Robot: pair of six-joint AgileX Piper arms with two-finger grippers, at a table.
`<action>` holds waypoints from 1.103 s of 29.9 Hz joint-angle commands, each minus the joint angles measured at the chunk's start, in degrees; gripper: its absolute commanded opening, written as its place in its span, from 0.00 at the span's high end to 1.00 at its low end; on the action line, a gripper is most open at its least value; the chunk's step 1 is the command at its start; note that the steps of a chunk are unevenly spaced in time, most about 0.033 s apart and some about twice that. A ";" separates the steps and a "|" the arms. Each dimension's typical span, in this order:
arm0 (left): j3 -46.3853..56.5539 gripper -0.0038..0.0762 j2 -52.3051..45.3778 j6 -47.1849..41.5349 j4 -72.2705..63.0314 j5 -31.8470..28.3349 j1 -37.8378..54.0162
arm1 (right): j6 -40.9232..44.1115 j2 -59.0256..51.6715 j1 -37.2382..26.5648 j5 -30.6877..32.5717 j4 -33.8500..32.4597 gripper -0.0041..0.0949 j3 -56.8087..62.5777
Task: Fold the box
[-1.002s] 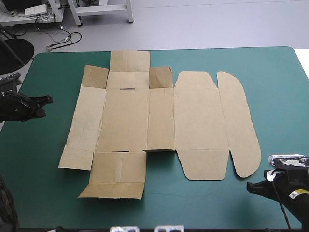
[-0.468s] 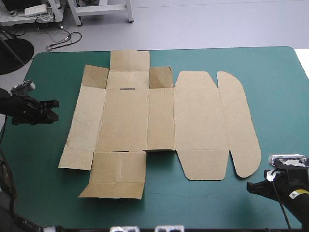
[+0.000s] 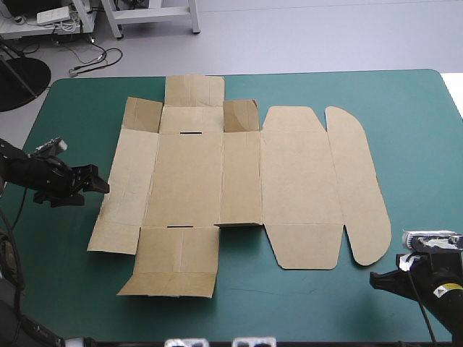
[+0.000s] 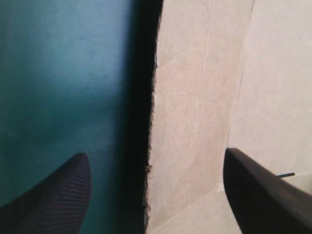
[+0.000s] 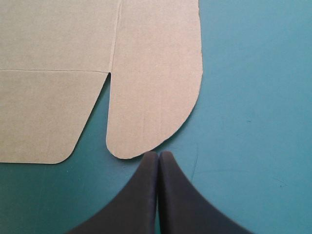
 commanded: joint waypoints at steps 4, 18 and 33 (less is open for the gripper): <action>-0.06 0.27 -2.28 2.37 -4.29 2.97 -1.34 | -0.28 0.39 0.05 -2.87 0.85 0.98 -1.45; -0.06 0.32 2.98 1.98 -4.07 2.52 -8.36 | -0.28 0.39 0.05 -2.69 0.85 0.98 -1.45; 2.06 0.43 3.89 2.19 -9.49 -0.99 -13.10 | -0.28 0.39 0.05 -2.69 0.85 0.98 -1.45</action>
